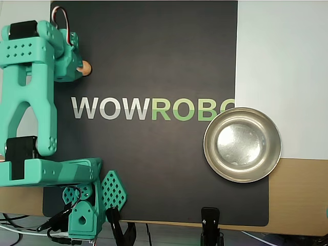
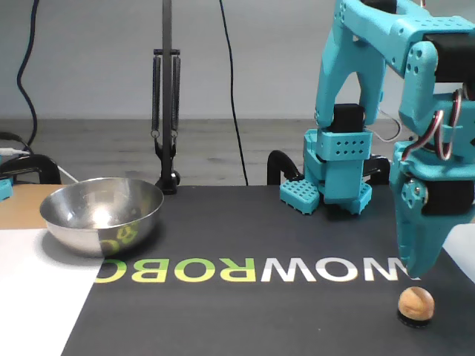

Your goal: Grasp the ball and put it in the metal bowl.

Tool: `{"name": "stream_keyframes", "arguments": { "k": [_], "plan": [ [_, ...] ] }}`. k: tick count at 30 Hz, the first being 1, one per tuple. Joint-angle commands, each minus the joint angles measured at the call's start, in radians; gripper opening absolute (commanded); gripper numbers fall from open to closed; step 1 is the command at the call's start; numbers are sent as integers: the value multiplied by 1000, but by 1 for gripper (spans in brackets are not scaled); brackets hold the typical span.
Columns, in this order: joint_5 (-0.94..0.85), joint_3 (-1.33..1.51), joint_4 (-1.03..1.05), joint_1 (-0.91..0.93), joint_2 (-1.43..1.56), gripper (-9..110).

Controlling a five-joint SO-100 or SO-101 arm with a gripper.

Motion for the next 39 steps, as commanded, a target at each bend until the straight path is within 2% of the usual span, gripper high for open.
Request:
{"name": "stream_keyframes", "arguments": {
  "k": [1,7,13,39],
  "plan": [
    [-6,-2,-5,3,18,18],
    [-6,-3,-31,3,18,19],
    [-6,-2,-31,3,18,36],
    [-6,26,-32,5,14,37]
  ]
}}
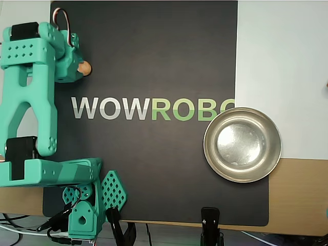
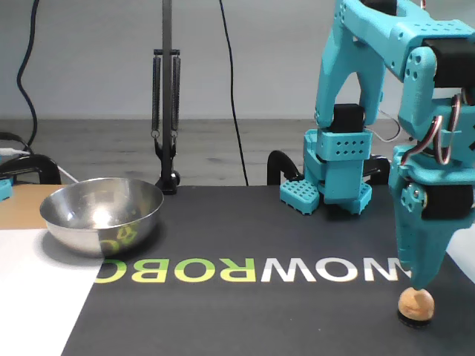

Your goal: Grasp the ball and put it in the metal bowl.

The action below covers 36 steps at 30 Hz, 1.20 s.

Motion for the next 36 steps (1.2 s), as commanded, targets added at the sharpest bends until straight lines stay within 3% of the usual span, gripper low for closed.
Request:
{"name": "stream_keyframes", "arguments": {
  "k": [1,36],
  "plan": [
    [-6,0,-6,5,14,37],
    [-8,0,-25,-8,6,37]
  ]
}}
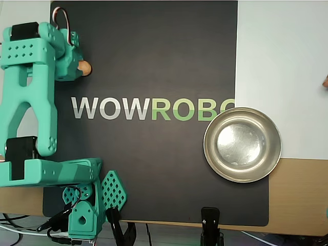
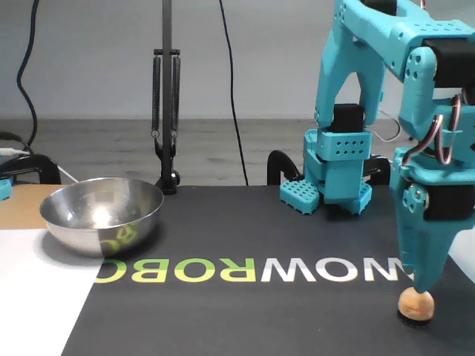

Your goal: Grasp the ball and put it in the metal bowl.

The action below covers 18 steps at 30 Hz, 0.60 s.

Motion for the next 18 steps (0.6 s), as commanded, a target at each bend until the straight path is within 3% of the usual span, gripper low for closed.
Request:
{"name": "stream_keyframes", "arguments": {
  "k": [1,4,8,18],
  "plan": [
    [-8,-2,3,-8,6,37],
    [-8,-2,5,-8,6,38],
    [-8,11,3,-8,6,50],
    [-6,52,-6,-21,6,49]
  ]
}}
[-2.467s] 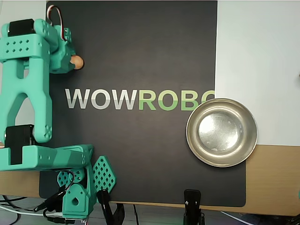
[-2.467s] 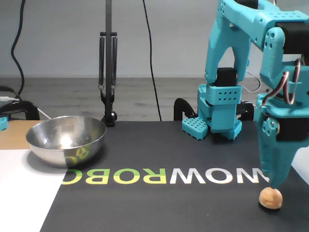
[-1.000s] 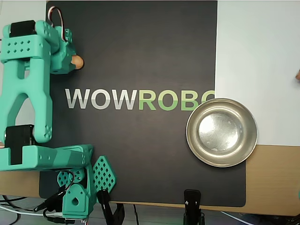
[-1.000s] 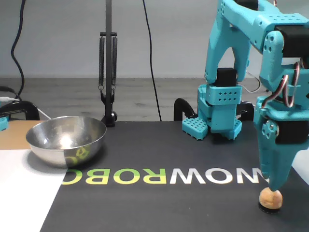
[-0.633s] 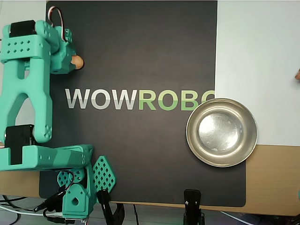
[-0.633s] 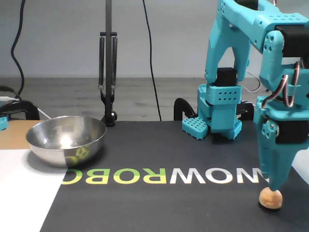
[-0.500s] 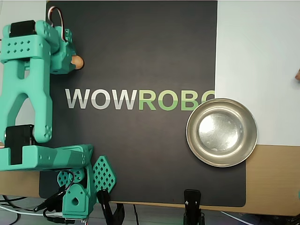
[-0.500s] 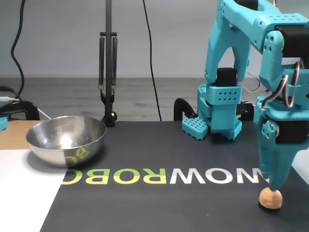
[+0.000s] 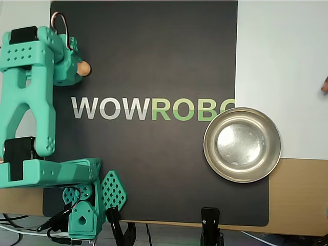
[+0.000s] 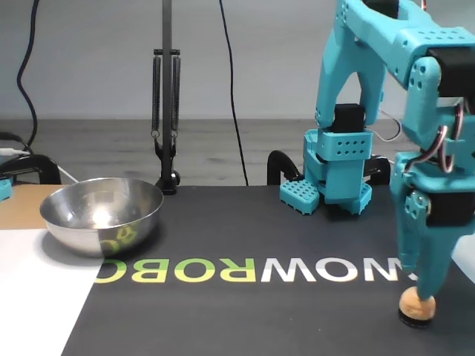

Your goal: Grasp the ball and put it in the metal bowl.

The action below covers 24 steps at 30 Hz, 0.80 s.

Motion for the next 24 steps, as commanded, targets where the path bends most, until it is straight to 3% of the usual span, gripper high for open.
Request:
{"name": "stream_keyframes", "arguments": {
  "k": [1,24],
  "plan": [
    [-5,-6,5,2,5,49],
    [-3,0,-37,21,2,50]
  ]
}}
